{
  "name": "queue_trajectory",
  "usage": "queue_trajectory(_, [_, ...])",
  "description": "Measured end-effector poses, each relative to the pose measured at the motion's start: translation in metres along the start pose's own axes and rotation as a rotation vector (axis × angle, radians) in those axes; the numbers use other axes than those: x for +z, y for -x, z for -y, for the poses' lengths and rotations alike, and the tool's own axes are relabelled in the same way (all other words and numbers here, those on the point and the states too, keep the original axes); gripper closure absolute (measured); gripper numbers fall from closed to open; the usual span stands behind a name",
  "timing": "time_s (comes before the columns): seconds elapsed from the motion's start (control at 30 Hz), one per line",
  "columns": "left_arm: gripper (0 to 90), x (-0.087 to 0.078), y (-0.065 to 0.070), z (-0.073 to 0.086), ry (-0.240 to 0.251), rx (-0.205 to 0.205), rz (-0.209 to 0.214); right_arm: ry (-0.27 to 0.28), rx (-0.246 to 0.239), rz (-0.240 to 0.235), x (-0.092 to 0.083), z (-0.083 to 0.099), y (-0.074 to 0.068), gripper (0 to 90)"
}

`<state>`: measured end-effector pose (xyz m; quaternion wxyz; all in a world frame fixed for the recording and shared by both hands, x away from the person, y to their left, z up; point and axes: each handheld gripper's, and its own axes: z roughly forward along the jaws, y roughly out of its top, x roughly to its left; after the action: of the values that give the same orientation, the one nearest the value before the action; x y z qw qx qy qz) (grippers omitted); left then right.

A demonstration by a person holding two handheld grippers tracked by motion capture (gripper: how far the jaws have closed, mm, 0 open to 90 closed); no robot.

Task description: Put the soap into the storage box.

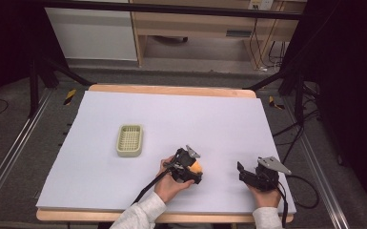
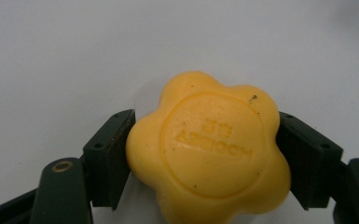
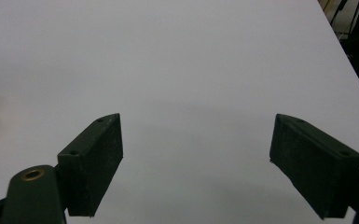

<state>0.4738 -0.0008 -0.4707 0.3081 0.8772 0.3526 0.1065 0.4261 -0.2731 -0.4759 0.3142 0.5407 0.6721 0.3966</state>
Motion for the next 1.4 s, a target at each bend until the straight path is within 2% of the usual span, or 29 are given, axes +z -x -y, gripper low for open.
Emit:
queue_trajectory(0.57, [26.4, -0.002, 0.001, 0.001, 0.009, 0.011, -0.009, 0.002, 0.000, -0.003, 0.000, 0.000, 0.001, 18.3])
queue_trajectory(0.97, [26.5, -0.014, -0.006, 0.003, 0.013, 0.026, -0.001, 0.003, 0.003, -0.004, -0.001, 0.000, 0.001, 18.6])
queue_trajectory(1.2, [26.6, -0.023, -0.007, 0.002, 0.038, 0.026, -0.002, 0.003, 0.004, -0.005, -0.001, 0.000, 0.001, 18.7])
queue_trajectory(1.4, [26.6, -0.034, -0.013, 0.001, 0.053, 0.020, 0.005, 0.003, 0.007, -0.004, -0.001, 0.000, 0.001, 18.7])
